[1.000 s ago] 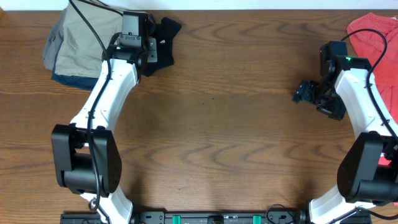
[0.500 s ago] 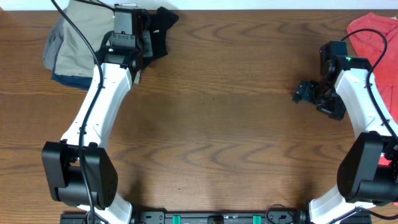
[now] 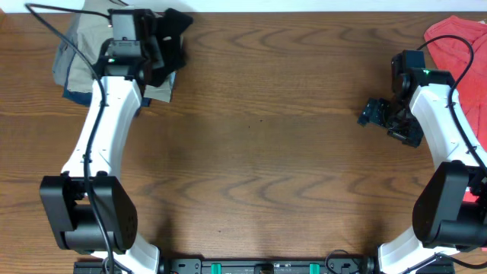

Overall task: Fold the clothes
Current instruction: 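Carry the black shirt to the upper left over the pants stack, then lower the black shirt onto the khaki pants and open the left gripper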

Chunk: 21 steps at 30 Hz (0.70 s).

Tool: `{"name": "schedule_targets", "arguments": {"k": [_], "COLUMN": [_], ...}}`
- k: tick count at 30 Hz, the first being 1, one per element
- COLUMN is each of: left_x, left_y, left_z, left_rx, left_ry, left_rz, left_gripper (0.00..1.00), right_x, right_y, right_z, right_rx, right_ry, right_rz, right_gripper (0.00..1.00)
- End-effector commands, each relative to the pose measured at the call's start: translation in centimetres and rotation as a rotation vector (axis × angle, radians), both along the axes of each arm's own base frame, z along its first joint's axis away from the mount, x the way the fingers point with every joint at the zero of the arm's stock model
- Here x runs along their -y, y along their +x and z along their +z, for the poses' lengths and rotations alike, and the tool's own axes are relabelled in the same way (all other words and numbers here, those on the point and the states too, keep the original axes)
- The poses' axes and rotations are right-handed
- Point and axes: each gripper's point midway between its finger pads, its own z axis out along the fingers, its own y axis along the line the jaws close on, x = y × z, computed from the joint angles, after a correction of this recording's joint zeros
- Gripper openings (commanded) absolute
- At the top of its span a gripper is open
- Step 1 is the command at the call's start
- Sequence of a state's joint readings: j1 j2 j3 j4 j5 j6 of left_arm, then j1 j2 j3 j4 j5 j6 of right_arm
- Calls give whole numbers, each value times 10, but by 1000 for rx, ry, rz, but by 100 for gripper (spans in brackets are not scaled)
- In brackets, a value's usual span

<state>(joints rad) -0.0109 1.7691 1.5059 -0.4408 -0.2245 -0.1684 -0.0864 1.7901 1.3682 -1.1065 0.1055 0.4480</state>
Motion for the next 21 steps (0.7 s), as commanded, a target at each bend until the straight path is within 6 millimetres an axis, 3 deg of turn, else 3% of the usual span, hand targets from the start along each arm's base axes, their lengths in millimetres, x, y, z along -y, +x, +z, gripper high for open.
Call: {"name": "schedule_targets", "arguments": {"k": [1, 12, 21], "left_x": [-20, -45, -78], "left_y": [3, 16, 22], "left_z": [39, 14, -12], "left_rx": [97, 81, 56], "left_ry": [7, 9, 10], "left_rz": [68, 115, 176], "left_gripper": [6, 6, 6], "right_x": [3, 3, 3], "right_y": [3, 3, 3], "right_z": [7, 7, 7], "right_rx": [25, 25, 25], "right_ry": [-8, -8, -8], "right_rz": [-16, -16, -16], "right_gripper": [99, 99, 99]}}
